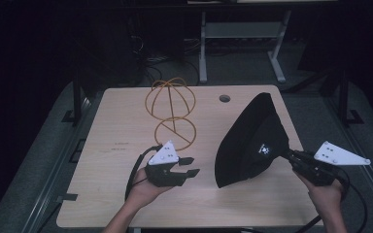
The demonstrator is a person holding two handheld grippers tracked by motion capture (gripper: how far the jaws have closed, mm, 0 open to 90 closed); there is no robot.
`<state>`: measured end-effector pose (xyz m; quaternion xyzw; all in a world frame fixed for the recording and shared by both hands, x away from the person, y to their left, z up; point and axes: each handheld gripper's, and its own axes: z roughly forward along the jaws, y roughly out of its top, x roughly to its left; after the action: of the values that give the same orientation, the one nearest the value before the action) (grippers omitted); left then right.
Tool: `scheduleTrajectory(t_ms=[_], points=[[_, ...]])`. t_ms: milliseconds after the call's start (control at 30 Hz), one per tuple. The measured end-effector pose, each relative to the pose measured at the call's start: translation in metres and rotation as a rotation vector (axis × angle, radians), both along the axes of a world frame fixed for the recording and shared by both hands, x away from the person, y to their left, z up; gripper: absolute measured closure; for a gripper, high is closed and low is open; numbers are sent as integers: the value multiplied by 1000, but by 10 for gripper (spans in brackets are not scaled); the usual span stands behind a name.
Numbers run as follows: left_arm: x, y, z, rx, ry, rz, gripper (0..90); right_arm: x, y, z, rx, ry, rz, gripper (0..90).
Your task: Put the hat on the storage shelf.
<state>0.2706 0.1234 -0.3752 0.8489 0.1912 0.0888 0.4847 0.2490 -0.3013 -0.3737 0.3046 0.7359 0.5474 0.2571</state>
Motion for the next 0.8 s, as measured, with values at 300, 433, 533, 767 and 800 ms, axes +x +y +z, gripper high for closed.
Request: scheduleTrajectory(t_ms=[300, 433, 533, 767, 800], points=[[-3, 26, -19, 27, 21, 53, 560, 6, 5, 14, -2, -4, -6, 882], [-6, 38, -27, 39, 25, 81, 556, 10, 5, 21, -1, -11, -7, 882], [-7, 44, -30, 48, 26, 94, 556, 12, 6, 27, 9, -15, -9, 882], [-7, 61, -41, 38, 19, 152, 524, 16, 8, 39, 5, -21, -9, 882], [-6, 62, -42, 40, 19, 154, 524, 16, 9, 40, 3, -19, -9, 882]])
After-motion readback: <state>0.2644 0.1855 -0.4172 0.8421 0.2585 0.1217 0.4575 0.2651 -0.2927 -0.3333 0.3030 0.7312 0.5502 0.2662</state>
